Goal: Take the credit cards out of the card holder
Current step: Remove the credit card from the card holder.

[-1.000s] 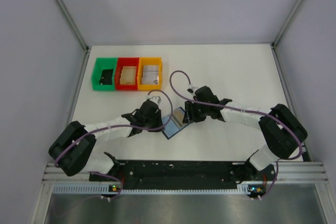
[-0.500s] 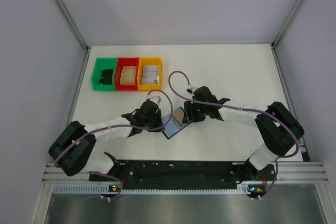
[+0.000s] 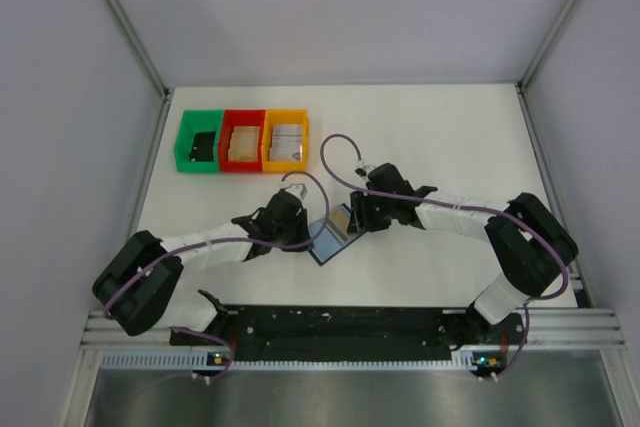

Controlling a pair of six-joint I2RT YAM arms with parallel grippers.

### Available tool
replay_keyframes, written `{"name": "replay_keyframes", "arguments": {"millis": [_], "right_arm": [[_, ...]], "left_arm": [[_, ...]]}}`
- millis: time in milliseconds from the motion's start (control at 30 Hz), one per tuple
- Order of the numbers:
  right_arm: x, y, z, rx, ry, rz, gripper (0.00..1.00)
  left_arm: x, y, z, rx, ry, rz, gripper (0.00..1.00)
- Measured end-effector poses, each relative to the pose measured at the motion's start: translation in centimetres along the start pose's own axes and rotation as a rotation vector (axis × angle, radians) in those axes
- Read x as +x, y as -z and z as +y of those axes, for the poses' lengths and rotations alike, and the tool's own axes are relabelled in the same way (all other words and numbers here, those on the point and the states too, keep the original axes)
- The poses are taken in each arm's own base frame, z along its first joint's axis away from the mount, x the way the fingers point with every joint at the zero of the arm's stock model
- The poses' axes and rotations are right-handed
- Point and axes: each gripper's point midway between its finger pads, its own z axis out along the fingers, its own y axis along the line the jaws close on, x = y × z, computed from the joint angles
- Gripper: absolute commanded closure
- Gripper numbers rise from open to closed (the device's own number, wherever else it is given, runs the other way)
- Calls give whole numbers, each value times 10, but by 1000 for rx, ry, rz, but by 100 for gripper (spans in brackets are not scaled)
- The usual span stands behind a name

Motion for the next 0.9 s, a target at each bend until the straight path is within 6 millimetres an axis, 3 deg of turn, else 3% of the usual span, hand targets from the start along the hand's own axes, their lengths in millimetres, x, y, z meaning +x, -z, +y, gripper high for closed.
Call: {"name": "replay_keyframes", "arguments": {"millis": [333,633,900], "right_arm": [[1,-3,-1,2,-2,10,57],[0,-3,12,-65,4,15,67],[-4,-2,15,-81,9,3,64]], "left_arm": [[0,0,0,0,0,1,96],[1,0,0,2,-1,3,96],[1,0,-1,3,-1,4,96]]}}
